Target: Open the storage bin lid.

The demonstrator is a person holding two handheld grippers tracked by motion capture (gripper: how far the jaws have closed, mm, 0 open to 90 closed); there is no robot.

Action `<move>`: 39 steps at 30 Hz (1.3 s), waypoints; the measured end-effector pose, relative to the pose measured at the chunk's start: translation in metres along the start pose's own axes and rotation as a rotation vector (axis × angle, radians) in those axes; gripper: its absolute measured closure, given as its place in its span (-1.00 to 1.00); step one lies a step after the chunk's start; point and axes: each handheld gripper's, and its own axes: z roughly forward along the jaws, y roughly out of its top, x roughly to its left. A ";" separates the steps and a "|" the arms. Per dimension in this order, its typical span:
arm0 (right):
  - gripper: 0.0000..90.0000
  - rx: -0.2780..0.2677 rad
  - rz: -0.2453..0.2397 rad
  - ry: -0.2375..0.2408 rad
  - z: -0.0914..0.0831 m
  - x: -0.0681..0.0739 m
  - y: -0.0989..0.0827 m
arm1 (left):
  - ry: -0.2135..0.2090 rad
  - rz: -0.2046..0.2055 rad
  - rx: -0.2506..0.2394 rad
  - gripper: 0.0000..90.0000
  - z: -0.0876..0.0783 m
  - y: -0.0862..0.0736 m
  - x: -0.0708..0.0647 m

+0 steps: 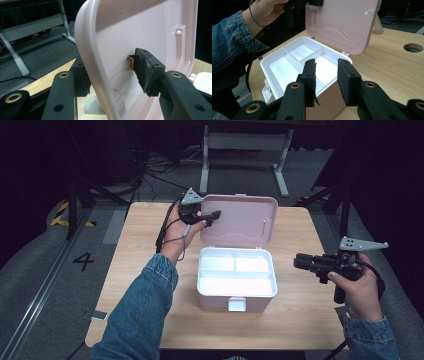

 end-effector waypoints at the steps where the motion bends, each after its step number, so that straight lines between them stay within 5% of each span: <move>1: 0.53 0.001 0.003 0.000 0.000 0.000 0.000 | 0.000 -0.003 0.001 0.12 0.000 0.000 0.000; 29: 0.48 -0.005 0.013 -0.004 0.000 -0.004 -0.001 | -0.009 -0.075 0.032 0.00 0.021 -0.016 0.015; 39: 0.48 -0.005 0.024 -0.005 0.000 -0.006 -0.002 | 0.013 -0.108 0.095 -0.02 0.028 -0.026 0.019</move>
